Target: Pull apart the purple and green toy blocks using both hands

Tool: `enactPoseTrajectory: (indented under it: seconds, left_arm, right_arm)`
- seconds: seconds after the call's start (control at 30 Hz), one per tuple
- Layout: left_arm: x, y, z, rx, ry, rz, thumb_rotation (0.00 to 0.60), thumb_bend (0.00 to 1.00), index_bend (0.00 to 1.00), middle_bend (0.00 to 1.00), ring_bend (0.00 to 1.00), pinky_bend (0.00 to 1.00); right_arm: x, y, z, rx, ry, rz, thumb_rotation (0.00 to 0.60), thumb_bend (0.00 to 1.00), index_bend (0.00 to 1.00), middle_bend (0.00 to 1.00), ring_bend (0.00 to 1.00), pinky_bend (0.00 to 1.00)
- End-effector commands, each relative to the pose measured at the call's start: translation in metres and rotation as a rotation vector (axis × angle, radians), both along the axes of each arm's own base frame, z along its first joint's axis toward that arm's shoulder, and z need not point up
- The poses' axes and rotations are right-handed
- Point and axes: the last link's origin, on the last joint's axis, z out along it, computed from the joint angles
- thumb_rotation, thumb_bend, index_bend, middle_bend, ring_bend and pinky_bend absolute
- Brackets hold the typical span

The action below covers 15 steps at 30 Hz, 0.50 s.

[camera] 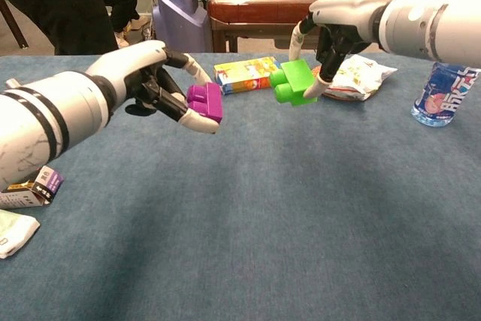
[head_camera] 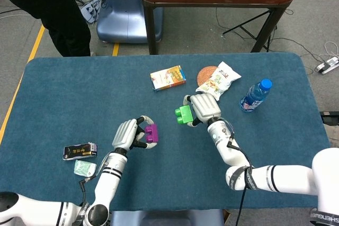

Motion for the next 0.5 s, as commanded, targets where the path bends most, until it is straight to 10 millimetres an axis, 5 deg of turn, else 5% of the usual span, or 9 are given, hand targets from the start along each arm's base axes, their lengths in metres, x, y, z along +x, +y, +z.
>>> enactPoseTrajectory:
  seconds: [0.03, 0.2, 0.5]
  left_arm:
    - [0.001, -0.003, -0.009, -0.008, 0.035, -0.031, 0.6, 0.0, 0.66, 1.0, 1.0, 1.0]
    - [-0.002, -0.003, -0.013, 0.003, 0.05, -0.031, 0.6, 0.0, 0.24, 1.0, 1.0, 1.0]
    - [-0.012, -0.004, -0.006, 0.027, 0.077, -0.031, 0.6, 0.0, 0.14, 1.0, 1.0, 1.0]
  right_arm:
    - [-0.004, 0.001, -0.006, 0.002, 0.022, 0.01, 0.6, 0.0, 0.39, 1.0, 1.0, 1.0]
    - [-0.006, 0.002, -0.009, 0.001, 0.004, 0.029, 0.6, 0.0, 0.12, 0.99, 1.0, 1.0]
    - [-0.006, 0.013, 0.005, -0.033, -0.034, 0.082, 0.6, 0.0, 0.0, 0.89, 0.95, 1.0]
